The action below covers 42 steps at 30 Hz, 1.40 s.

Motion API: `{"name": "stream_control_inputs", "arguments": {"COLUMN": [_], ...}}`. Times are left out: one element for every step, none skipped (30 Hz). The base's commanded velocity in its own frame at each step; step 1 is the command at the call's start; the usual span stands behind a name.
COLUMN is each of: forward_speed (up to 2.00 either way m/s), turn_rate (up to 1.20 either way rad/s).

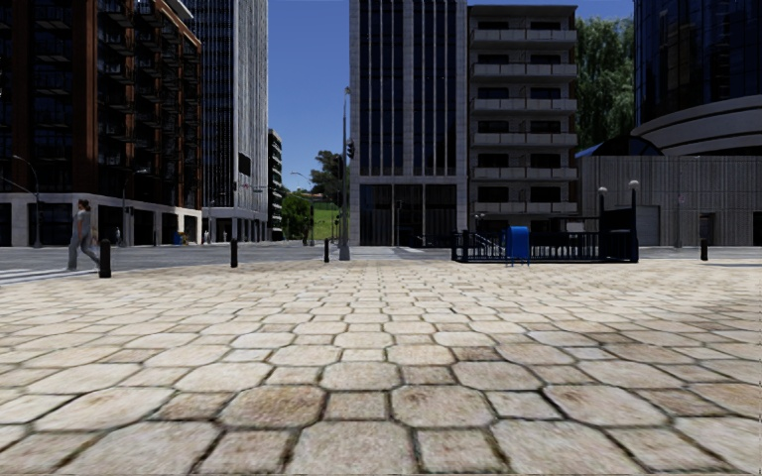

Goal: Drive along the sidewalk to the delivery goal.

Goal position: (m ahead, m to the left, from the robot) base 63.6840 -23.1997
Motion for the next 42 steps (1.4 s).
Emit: {"name": "stream_control_inputs", "arguments": {"forward_speed": [2.0,2.0,2.0,2.0,2.0,2.0,2.0,2.0,2.0,2.0,2.0,2.0,2.0,2.0,2.0,2.0,2.0,2.0,2.0,2.0,2.0,2.0,2.0,2.0,2.0,2.0,2.0,2.0,2.0,2.0,2.0,2.0,2.0,2.0,2.0,2.0,2.0,2.0,2.0,2.0,2.0,2.0], "turn_rate": [0.0,0.0,0.0,0.0,0.0,0.0,0.0,0.0,0.0,0.0,0.0,0.0,0.0,0.0,0.0,0.0,0.0,0.0,0.0,0.0,0.0,0.0,0.0,0.0,0.0,0.0,0.0,0.0,0.0,0.0,0.0,0.0,0.0,0.0,0.0,0.0,0.0,0.0,0.0,0.0,0.0,0.0]}}
